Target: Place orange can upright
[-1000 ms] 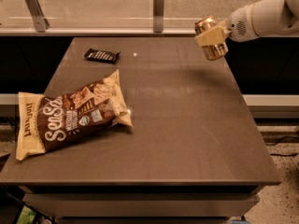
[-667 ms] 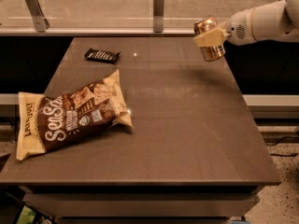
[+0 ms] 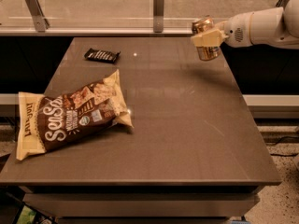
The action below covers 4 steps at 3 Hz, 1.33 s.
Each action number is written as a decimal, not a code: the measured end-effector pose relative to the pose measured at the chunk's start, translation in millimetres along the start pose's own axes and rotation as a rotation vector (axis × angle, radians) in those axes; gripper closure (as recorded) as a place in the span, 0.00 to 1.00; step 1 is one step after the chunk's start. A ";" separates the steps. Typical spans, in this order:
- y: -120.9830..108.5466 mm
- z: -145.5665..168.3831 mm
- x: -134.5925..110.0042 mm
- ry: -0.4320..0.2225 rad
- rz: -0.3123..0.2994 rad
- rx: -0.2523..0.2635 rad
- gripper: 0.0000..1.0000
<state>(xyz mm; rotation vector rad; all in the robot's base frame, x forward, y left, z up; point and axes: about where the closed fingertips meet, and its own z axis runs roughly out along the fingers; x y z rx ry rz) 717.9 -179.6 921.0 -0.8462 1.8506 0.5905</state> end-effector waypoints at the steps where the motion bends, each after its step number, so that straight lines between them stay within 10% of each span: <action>1: -1.6 8.9 -0.4 -0.035 -0.003 -0.032 1.00; 4: -4.1 22.5 10.9 -0.136 0.005 -0.092 1.00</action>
Offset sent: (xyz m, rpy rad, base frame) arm 0.0182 0.0059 -0.0111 0.0977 -0.0420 0.0740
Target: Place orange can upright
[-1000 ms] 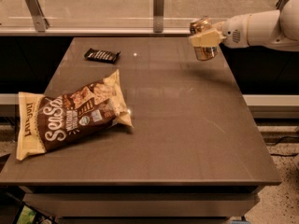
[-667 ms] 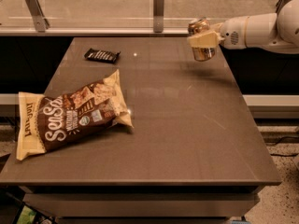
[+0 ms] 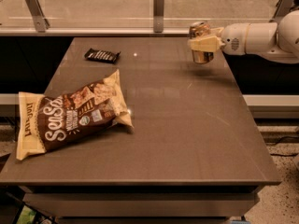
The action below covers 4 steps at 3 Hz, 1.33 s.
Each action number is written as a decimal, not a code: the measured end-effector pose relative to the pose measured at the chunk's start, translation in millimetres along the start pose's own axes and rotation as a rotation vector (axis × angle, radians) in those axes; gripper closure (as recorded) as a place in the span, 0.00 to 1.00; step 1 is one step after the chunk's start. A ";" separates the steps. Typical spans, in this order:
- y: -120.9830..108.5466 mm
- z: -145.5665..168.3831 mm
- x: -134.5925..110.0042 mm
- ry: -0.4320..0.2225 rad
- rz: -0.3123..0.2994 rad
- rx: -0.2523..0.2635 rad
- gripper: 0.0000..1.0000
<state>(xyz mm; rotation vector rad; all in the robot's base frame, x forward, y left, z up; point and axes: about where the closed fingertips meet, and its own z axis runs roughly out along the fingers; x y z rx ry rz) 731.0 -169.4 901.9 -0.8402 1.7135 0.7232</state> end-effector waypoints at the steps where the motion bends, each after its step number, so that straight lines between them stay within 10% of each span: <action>1: 2.4 -3.1 8.9 -0.038 0.007 0.000 1.00; 4: 2.0 -1.2 31.8 -0.144 0.013 -0.025 1.00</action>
Offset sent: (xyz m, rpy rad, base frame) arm -0.0117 -0.0157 -0.0232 0.1101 -0.0635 -0.0115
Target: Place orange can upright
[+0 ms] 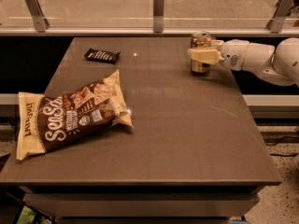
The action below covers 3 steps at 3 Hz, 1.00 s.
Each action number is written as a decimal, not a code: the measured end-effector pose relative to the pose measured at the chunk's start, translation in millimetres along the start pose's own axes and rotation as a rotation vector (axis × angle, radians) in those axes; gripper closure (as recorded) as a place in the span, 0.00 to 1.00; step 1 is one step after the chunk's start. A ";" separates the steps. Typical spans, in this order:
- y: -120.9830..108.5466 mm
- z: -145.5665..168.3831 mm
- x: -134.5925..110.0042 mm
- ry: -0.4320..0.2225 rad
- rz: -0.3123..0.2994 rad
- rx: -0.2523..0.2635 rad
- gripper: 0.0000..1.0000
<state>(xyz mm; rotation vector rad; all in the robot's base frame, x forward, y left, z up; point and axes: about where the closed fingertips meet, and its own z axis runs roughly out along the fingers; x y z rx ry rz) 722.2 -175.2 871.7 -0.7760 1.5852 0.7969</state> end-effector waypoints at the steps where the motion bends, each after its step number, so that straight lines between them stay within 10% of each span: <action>1: -0.1 0.1 8.7 -0.023 0.009 -0.008 1.00; 3: 0.4 -0.6 3.1 -0.023 0.009 -0.008 1.00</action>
Offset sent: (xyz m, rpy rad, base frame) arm -0.0030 -0.0115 -0.0333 0.0851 -0.0014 0.0028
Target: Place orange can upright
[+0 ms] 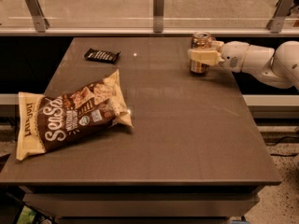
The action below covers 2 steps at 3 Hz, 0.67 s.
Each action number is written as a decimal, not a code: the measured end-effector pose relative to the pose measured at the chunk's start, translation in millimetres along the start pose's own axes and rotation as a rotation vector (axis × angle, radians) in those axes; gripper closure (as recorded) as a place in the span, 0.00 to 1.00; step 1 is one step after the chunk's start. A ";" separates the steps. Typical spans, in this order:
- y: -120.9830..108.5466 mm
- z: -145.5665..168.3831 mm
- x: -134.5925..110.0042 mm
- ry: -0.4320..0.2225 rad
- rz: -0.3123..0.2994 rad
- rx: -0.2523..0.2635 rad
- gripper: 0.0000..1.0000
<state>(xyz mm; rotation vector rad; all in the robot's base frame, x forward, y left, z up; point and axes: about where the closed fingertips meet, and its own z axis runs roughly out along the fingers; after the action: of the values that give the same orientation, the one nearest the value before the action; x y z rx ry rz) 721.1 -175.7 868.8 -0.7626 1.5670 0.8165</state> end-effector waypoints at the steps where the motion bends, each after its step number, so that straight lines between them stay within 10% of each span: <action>1: 0.1 0.1 -0.4 0.000 0.000 0.000 0.82; 2: 0.2 0.2 -0.7 0.000 0.000 0.000 0.59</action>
Offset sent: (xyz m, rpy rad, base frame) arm 0.0000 0.0001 0.0003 0.0000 0.0000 0.0002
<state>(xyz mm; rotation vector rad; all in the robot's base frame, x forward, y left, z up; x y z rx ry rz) 721.1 -175.4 869.5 -0.7629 1.5669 0.8168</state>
